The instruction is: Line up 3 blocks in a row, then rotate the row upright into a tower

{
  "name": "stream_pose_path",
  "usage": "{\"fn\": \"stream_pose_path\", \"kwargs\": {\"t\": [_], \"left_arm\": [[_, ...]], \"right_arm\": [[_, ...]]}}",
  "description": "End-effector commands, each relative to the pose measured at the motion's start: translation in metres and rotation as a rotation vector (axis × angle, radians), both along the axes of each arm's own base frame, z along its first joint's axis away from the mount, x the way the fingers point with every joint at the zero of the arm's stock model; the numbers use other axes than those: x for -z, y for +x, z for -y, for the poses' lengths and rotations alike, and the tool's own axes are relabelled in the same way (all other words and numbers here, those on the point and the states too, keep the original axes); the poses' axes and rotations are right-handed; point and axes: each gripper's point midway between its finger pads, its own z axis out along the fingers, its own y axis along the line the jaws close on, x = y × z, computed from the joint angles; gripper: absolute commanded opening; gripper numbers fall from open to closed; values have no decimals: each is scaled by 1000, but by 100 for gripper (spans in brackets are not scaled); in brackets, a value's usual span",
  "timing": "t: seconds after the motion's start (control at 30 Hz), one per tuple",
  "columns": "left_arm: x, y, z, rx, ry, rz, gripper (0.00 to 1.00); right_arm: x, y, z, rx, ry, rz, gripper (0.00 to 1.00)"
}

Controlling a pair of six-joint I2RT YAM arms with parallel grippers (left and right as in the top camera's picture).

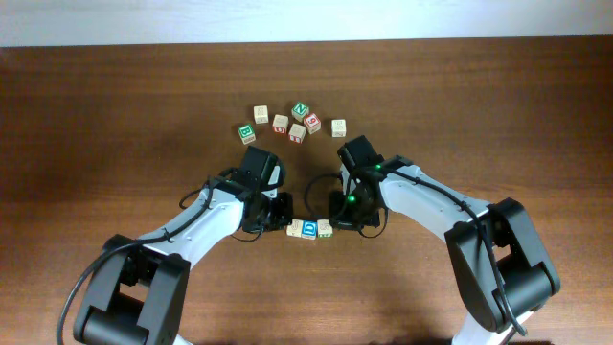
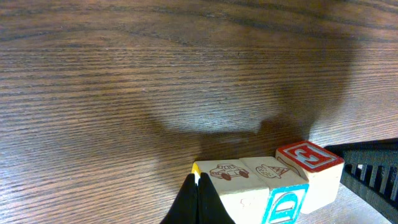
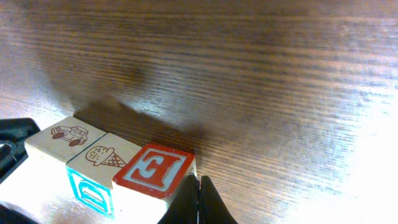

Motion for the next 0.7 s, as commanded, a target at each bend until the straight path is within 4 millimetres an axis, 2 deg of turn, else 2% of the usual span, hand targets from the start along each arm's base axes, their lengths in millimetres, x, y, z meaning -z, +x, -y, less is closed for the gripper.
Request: {"fn": "stream_pose_path", "kwargs": {"t": [0.0, 0.17, 0.27, 0.47, 0.57, 0.67], "left_arm": [[-1, 2, 3, 17, -4, 7, 0], [-2, 0, 6, 22, -21, 0, 0], [-4, -3, 13, 30, -64, -21, 0], [-7, 4, 17, -40, -92, -21, 0], [-10, 6, 29, -26, -109, 7, 0], [-1, 4, 30, -23, -60, 10, 0]], "right_arm": [[-6, -6, -3, 71, 4, -43, 4], [-7, -11, -22, 40, 23, -24, 4], [-8, -10, -24, 50, 32, -22, 4], [-14, 10, -36, 87, 87, 44, 4], [-15, 18, -35, 94, 94, 69, 4], [-15, 22, -30, 99, 89, 77, 4]]}}
